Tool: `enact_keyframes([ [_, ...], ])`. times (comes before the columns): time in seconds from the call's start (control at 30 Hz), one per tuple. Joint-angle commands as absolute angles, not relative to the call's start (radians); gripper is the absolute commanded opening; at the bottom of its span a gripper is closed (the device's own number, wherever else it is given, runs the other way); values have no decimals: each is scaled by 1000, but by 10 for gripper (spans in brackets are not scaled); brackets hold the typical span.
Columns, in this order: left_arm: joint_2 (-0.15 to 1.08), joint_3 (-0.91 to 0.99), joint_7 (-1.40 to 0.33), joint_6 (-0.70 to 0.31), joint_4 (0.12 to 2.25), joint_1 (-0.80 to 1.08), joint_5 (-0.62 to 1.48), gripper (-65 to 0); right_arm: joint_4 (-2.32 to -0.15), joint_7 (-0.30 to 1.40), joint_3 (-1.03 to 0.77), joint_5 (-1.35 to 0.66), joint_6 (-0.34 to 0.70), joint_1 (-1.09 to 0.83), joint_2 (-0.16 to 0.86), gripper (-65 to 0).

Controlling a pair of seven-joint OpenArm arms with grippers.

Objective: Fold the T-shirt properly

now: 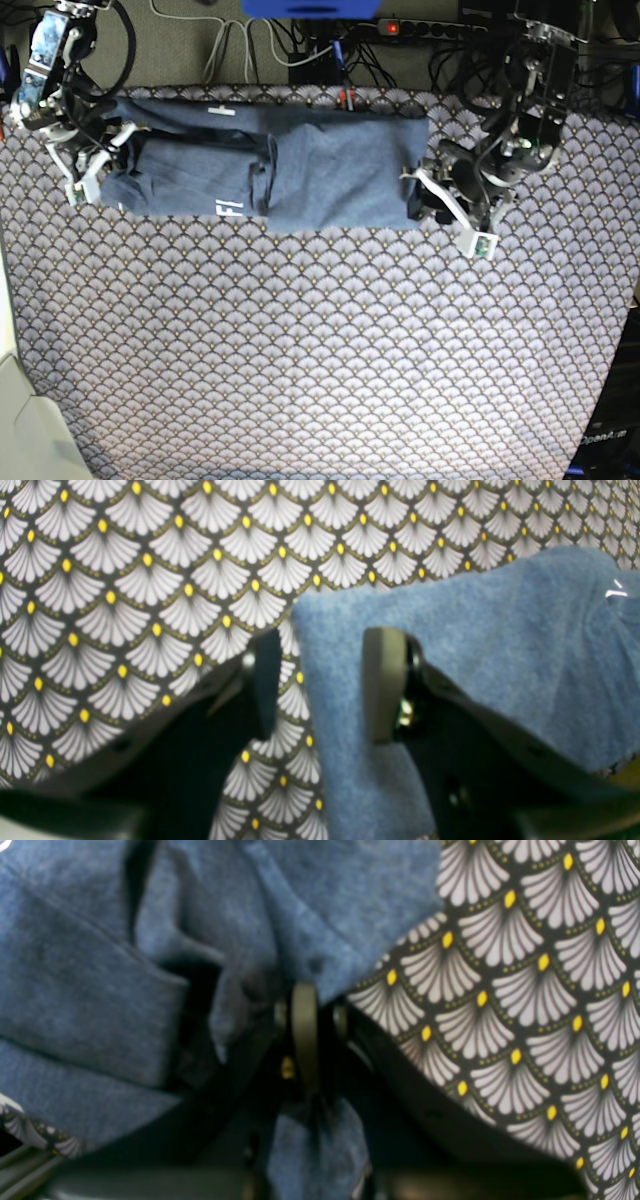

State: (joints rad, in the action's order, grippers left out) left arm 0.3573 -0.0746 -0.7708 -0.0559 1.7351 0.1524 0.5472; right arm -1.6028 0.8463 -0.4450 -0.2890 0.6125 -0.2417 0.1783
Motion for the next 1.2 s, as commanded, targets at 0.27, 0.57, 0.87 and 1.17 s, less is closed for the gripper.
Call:
enact_keyframes([
  [0.27,366,-71,-754,-58,1758,153,558,-387,-1784,854,-449,-286,615,-246,211,-650],
  [0.57,366,-71,-754,-54,1759,166,553,-387,-1982,924,-378,-286,615,-309,200,-650],
  [0.87,387,-70,-754,-53,1776,185,559,-387,-2003,928,-263,-286,615,-338,150,-650],
  [1.17,398,131,-754,-59,1899,278,562,-387,-2009,929,-171,-286,615,-275,125,-650],
])
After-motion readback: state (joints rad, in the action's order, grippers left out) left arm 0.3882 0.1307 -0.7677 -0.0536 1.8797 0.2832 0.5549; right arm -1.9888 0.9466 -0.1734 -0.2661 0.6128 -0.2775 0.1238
